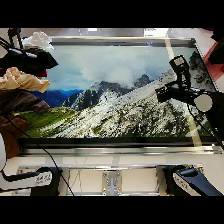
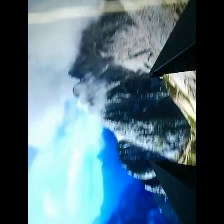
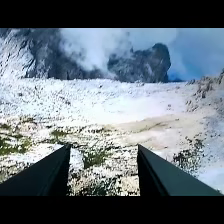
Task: Fold the shirts.
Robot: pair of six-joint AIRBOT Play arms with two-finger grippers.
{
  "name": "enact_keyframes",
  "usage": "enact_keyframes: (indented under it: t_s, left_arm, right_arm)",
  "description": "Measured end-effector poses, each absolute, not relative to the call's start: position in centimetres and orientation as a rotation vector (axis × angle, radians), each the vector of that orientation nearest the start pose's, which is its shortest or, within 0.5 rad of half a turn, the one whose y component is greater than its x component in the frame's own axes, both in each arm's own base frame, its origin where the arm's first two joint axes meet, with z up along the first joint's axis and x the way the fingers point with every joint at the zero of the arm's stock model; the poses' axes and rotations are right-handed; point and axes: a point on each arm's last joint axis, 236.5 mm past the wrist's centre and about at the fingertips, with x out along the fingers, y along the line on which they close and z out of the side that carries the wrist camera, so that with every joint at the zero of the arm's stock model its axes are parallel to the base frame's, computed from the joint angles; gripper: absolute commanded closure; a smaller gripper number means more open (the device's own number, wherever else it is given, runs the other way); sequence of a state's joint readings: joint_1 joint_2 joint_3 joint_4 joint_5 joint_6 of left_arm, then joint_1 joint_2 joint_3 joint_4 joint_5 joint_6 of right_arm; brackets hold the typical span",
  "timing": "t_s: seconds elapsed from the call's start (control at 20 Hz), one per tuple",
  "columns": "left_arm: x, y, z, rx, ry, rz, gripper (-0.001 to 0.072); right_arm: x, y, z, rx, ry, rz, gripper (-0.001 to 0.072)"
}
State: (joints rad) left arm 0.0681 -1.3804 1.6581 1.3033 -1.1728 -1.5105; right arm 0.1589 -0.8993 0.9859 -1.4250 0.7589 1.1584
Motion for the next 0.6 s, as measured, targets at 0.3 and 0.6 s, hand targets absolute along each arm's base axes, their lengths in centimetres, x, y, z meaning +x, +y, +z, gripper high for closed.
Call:
enact_keyframes:
  t_s: [0.3,0.6]
  left_arm:
    - [44.4,12.8,13.3,0.129,1.056,0.317,0.0119]
    - [34.4,26.2,6.7,0.003,1.295,0.674,-0.0013]
  right_arm:
    - [40.2,10.5,16.6,-0.17,0.505,0.367,0.0234]
    - [39.3,12.4,16.4,-0.015,0.55,0.42,0.0121]
